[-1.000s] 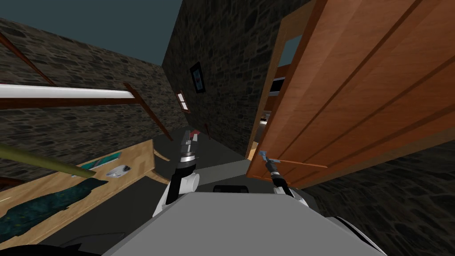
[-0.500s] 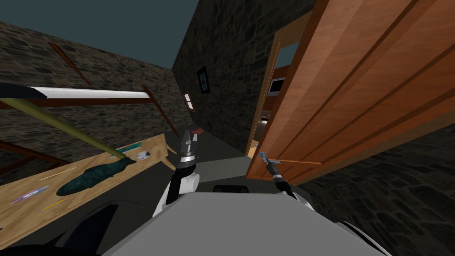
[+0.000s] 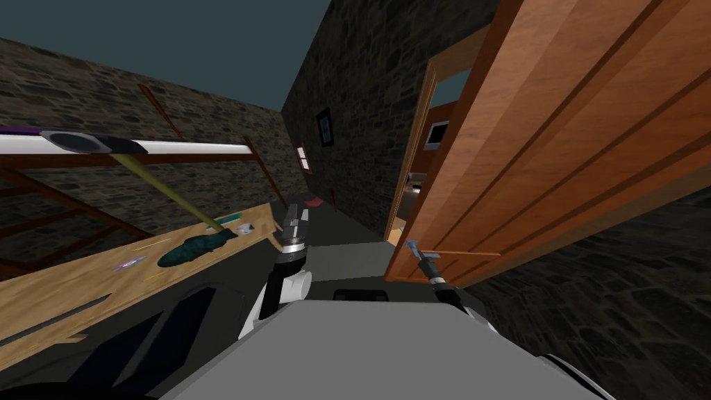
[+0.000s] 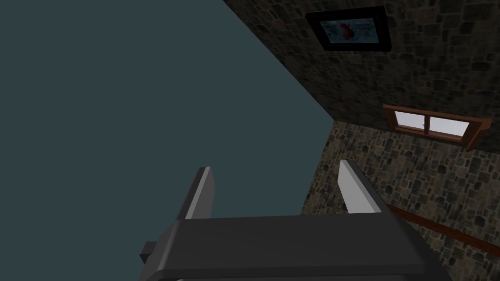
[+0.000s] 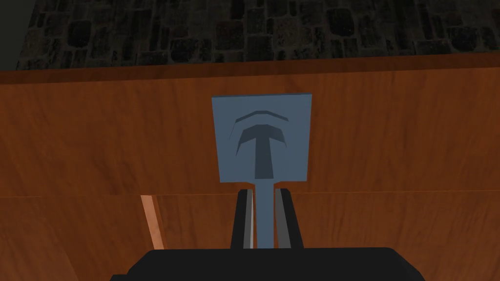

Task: Pull the door open

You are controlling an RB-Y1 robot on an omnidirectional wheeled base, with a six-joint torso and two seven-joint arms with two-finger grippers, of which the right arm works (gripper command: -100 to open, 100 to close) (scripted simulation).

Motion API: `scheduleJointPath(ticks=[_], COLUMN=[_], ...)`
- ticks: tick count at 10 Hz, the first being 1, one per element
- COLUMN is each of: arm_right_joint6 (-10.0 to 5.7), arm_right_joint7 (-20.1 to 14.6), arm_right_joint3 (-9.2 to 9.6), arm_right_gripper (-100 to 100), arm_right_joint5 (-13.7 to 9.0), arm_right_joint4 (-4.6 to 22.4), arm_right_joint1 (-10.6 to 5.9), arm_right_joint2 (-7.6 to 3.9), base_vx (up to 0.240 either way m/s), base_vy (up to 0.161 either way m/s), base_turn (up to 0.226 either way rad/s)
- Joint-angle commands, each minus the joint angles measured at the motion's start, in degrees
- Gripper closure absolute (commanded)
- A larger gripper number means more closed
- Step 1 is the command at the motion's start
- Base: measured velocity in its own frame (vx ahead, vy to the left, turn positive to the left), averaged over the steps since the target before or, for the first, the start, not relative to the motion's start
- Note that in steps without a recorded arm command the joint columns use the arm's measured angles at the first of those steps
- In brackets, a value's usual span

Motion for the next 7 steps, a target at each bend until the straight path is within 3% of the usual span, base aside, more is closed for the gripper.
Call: scheduleJointPath(ticks=[1, 4, 6, 7], arm_right_joint6=[-1.57, -4.13, -3.52, -5.48], arm_right_joint7=[-0.96, -2.50, -2.47, -2.94], arm_right_joint3=[0.61, 1.80, 2.11, 3.00], arm_right_gripper=[100, 100, 100, 100], arm_right_joint5=[0.14, 0.49, 0.69, 0.94], arm_right_joint4=[0.07, 0.20, -0.30, 0.11], arm_right_joint1=[1.21, 2.84, 3.01, 3.99], arm_right_joint2=[-0.95, -2.41, -2.10, -2.63], base_vx=[-0.234, -0.220, -0.074, -0.138], base_vy=[-0.060, -0.081, -0.019, -0.039], base_turn=[0.141, 0.139, 0.018, 0.127])
